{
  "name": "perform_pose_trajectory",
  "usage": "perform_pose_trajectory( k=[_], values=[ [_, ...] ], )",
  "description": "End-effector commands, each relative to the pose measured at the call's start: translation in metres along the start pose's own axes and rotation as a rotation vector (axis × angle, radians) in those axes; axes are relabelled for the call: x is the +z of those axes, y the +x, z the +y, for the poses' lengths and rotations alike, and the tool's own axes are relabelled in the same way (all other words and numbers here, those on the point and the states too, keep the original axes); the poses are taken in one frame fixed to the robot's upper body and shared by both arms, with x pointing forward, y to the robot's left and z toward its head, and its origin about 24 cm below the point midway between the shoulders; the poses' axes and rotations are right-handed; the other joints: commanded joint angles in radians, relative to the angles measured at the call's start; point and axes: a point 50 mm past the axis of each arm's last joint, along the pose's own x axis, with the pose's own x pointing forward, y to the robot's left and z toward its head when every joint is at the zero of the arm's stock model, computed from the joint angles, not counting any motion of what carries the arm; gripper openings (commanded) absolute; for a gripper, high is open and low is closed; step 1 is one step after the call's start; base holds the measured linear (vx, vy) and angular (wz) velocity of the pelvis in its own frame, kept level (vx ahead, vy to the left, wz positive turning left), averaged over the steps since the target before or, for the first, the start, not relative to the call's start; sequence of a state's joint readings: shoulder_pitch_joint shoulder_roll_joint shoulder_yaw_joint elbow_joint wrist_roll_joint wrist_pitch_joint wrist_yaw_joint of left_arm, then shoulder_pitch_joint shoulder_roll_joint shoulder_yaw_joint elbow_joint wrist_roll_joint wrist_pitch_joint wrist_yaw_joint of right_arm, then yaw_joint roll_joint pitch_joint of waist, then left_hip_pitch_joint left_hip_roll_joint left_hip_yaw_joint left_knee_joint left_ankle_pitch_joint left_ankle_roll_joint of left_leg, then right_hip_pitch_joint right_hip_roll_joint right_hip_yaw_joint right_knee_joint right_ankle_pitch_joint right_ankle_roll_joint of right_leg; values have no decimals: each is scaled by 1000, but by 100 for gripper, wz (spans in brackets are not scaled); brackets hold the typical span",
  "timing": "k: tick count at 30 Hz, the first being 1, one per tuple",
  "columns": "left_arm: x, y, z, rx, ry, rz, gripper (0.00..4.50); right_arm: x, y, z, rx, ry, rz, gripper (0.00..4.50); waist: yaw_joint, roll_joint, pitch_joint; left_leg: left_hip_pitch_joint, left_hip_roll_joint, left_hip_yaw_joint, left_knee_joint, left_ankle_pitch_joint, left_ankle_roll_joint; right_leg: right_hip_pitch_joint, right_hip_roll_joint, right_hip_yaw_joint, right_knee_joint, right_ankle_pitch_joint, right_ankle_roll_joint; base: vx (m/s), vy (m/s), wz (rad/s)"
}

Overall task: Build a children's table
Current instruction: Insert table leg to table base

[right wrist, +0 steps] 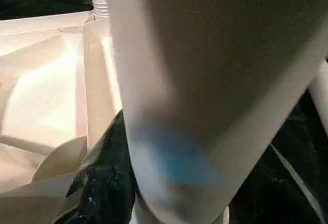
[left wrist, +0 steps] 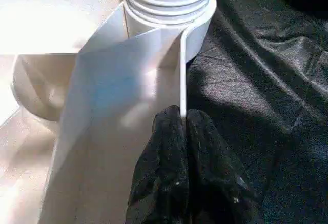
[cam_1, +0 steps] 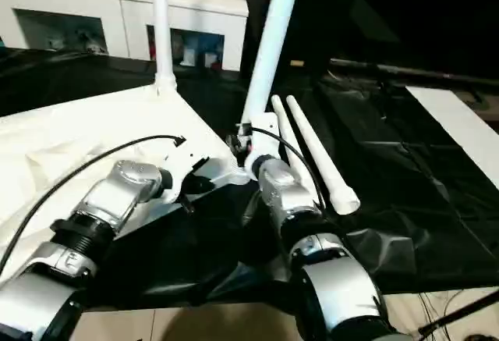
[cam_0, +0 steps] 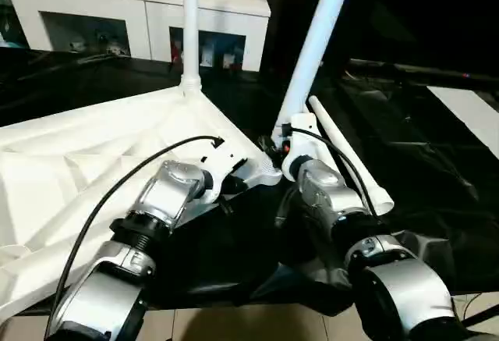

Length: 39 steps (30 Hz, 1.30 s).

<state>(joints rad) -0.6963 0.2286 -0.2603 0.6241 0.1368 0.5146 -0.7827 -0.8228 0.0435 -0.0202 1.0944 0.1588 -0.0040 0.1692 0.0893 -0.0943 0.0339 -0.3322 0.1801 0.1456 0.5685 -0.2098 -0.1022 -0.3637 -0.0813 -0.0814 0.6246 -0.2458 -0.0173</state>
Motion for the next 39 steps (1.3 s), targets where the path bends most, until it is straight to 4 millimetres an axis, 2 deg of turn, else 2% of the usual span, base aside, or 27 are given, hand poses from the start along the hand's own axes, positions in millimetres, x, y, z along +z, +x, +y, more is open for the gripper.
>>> perform_pose_trajectory(
  k=[1, 4, 6, 7, 9, 11, 13, 14, 15, 16, 17, 18, 19, 20, 21, 22, 23, 24, 26, 27, 28, 29, 33, 34, 36, 39],
  values=[
    [-3, -6, 11, 73, 21, 42, 0, -62, -15, -11, -78, 64, 262, 186, -4, 25, -18, -3, 57, -18, -94, -354, -15, 4, -89, 65, -116, -447, -95, 0, 0, 0],
    [-1, -6, 12, 71, 28, 20, 0, -58, -13, -9, -65, 19, 246, 186, -2, 25, -20, 0, 58, -17, -93, -342, -15, -1, -91, 67, -120, -448, -88, 0, 0, 0],
    [-1, -6, 12, 64, 44, 9, 0, -55, -11, -6, -30, 27, 223, 186, -2, 25, -22, -1, 59, -15, -94, -325, -14, 0, -89, 69, -115, -408, -98, 0, 0, 0],
    [-1, -7, 11, 56, 51, 7, 0, -48, -9, -2, 27, 52, 183, 221, -3, 29, -23, -5, 61, -16, -95, -322, -15, 4, -89, 68, -112, -385, -103, 0, 0, 0],
    [0, -8, 9, 19, 109, -13, 0, -40, -7, 2, 81, 42, 146, 221, -3, 30, -22, -8, 61, -16, -97, -313, -11, 6, -88, 67, -111, -365, -110, 0, 0, 0],
    [-1, -10, 9, 6, 116, -13, 0, -32, -6, 4, 121, 40, 108, 258, -5, 29, -24, -13, 62, -16, -98, -296, -9, 12, -89, 67, -107, -343, -118, 0, 0, 0],
    [-2, -13, 8, -17, 136, -22, 0, -24, -4, 5, 150, 27, 74, 275, -3, 34, -31, -10, 65, -11, -92, -236, -1, 14, -90, 69, -98, -252, -150, 0, 0, 0],
    [-2, -14, 8, -22, 145, -29, 0, -19, -4, 5, 174, 19, 56, 275, -2, 32, -34, -12, 66, -10, -92, -216, 6, 18, -90, 67, -95, -217, -157, 0, 0, 0],
    [0, -16, 8, -36, 167, -48, 0, -13, -4, 5, 199, 4, 33, 289, -4, 40, -32, -12, 67, -7, -95, -219, 8, 17, -85, 64, -91, -189, -175, 0, 0, 0],
    [2, -19, 7, -60, 203, -81, 0, -6, -4, 5, 249, -20, 7, 301, -6, 39, -37, -15, 66, -1, -90, -213, 5, 20, -80, 65, -86, -149, -184, 0, 0, 0],
    [3, -21, 7, -73, 223, -98, 0, -2, -5, 4, 274, -32, -5, 308, -4, 35, -47, -19, 62, 3, -80, -137, 22, 30, -77, 64, -71, -29, -197, 0, 0, 0],
    [3, -23, 7, -83, 226, -106, 0, 2, -6, 4, 304, -42, -15, 313, -4, 35, -54, -20, 58, 6, -70, -66, 36, 33, -74, 64, -59, 71, -209, 69, -5, 0],
    [3, -24, 7, -84, 227, -108, 0, 3, -6, 3, 314, -42, -16, 321, -3, 37, -61, -18, 50, 11, -54, 87, 77, 33, -65, 62, -36, 301, -243, 80, -6, 2],
    [5, -29, 6, -130, 272, -145, 0, 8, -10, 0, 394, -61, -19, 321, -3, 35, -60, -20, 47, 12, -50, 140, 102, 33, -58, 59, -32, 384, -255, 80, -6, 2],
    [5, -29, 6, -130, 272, -145, 0, 8, -10, 0, 394, -61, -19, 321, -4, 31, -62, -25, 40, 14, -40, 200, 149, 39, -55, 57, -22, 494, -272, 62, -2, 1],
    [6, -38, 3, -190, 363, -188, 0, 10, -21, -6, 541, -149, -11, 321, -3, 30, -66, -30, 38, 12, -33, 240, 187, 44, -54, 53, -16, 564, -278, 0, 0, 0],
    [6, -38, 3, -190, 363, -188, 0, 10, -21, -6, 541, -149, -11, 321, 0, 32, -66, -28, 42, 12, -31, 242, 202, 41, -55, 51, -15, 578, -279, 0, 0, 0],
    [5, -40, 3, -200, 374, -186, 0, 10, -24, -8, 577, -176, -6, 321, -5, 35, -62, -26, 48, 14, -33, 215, 216, 34, -58, 50, -17, 547, -293, 0, 0, 0],
    [2, -45, 1, -252, 401, -202, 0, 6, -36, -14, 680, -257, 20, 321, -4, 34, -57, -24, 55, 16, -38, 135, 201, 35, -66, 53, -27, 412, -295, 0, 0, 0],
    [2, -45, 1, -252, 401, -202, 0, 6, -36, -14, 680, -257, 20, 321, -4, 34, -57, -24, 55, 16, -38, 135, 201, 35, -66, 53, -27, 412, -295, 0, 0, 0],
    [0, -48, -2, -292, 405, -222, 0, 2, -45, -18, 743, -309, 47, 321, -3, 37, -53, -21, 61, 15, -43, 82, 181, 31, -67, 53, -34, 321, -292, 0, 0, 0],
    [-1, -50, -3, -310, 406, -226, 0, -1, -49, -20, 770, -331, 59, 321, -2, 36, -50, -19, 63, 17, -45, 47, 164, 30, -67, 54, -38, 266, -290, 0, 0, 0],
    [-4, -52, -5, -350, 409, -228, 0, -5, -54, -23, 798, -353, 71, 321, -4, 35, -44, -20, 67, 23, -53, -41, 110, 29, -69, 57, -48, 137, -275, 0, 0, 0],
    [-5, -52, -8, -373, 400, -236, 0, -5, -55, -24, 803, -364, 70, 321, -3, 35, -44, -18, 66, 25, -55, -77, 81, 27, -69, 60, -52, 79, -264, 0, 0, 0],
    [-6, -53, -9, -388, 406, -242, 0, -5, -57, -23, 817, -378, 74, 321, -3, 34, -45, -18, 64, 26, -54, -64, 68, 27, -65, 62, -50, 89, -251, 0, 0, 0],
    [-7, -53, -9, -392, 414, -240, 0, -7, -59, -23, 829, -404, 91, 321, -3, 30, -46, -20, 60, 28, -52, -41, 73, 26, -63, 63, -48, 114, -251, 0, 0, 0]
  ],
)
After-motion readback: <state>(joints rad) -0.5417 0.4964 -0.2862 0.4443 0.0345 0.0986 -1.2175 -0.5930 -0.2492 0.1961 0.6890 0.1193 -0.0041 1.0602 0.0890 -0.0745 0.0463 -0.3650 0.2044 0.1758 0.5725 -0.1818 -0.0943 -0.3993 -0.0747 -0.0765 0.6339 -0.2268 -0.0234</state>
